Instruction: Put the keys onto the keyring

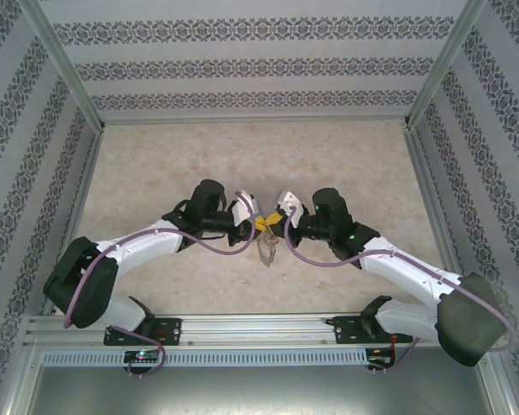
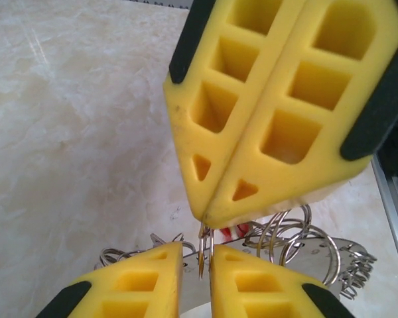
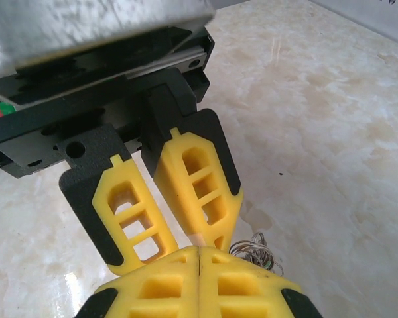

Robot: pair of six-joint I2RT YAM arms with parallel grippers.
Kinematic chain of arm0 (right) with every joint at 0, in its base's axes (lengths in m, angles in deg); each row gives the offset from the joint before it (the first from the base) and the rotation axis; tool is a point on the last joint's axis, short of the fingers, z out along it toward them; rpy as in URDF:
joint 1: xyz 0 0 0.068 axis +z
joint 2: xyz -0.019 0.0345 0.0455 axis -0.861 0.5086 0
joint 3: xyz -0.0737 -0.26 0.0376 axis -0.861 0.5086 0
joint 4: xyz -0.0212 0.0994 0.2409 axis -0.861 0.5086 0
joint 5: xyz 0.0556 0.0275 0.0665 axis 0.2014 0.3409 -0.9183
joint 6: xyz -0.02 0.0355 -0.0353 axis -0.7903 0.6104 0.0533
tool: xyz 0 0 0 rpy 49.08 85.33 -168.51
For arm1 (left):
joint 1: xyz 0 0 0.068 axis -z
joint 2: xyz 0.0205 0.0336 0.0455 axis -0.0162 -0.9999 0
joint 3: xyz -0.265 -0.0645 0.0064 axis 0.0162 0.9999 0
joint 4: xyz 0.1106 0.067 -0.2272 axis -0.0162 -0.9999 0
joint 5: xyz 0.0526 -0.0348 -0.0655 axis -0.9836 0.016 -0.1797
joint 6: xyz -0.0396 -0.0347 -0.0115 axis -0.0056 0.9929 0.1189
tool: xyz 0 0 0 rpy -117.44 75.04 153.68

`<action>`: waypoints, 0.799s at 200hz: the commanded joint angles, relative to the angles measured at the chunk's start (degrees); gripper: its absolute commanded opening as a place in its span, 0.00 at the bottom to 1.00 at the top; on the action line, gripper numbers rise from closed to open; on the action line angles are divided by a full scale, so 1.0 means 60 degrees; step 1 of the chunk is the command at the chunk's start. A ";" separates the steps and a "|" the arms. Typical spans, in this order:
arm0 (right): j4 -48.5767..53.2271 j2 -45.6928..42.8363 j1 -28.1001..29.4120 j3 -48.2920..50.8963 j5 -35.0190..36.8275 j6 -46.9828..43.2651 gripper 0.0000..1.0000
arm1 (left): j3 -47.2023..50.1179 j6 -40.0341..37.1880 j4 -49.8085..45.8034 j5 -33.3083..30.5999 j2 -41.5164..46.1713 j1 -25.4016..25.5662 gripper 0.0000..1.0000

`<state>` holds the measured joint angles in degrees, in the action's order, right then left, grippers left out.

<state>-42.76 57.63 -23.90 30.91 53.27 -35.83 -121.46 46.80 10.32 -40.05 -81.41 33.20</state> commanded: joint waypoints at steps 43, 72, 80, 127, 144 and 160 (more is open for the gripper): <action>-0.0368 -0.0033 0.0143 -0.0325 -0.0389 -0.0112 0.00 | -0.0338 -0.0199 -0.0263 -0.0074 -0.0098 0.0006 0.15; -0.0199 -0.0012 0.0150 -0.0352 -0.0528 -0.0035 0.00 | -0.0333 -0.0065 0.0021 -0.0079 -0.0061 0.0012 0.17; -0.0142 -0.0010 0.0158 -0.0370 -0.0515 -0.0038 0.00 | -0.0302 -0.0040 0.0120 -0.0068 -0.0057 0.0013 0.18; -0.0107 -0.0079 0.0156 -0.0342 -0.0484 -0.0047 0.00 | -0.0243 -0.0147 0.0206 0.0151 -0.0016 0.0010 0.09; -0.0107 -0.0086 0.0158 -0.0327 -0.0471 -0.0037 0.00 | -0.0278 -0.0264 0.0015 0.0176 -0.0021 0.0011 0.00; -0.0064 -0.0100 0.0158 -0.0312 -0.0361 -0.0025 0.00 | -0.0185 -0.0282 0.0001 0.0034 0.0055 0.0017 0.00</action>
<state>-42.26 57.63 -23.92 30.56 52.70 -35.81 -121.92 45.88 9.54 -39.75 -81.65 33.20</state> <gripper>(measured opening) 0.058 0.064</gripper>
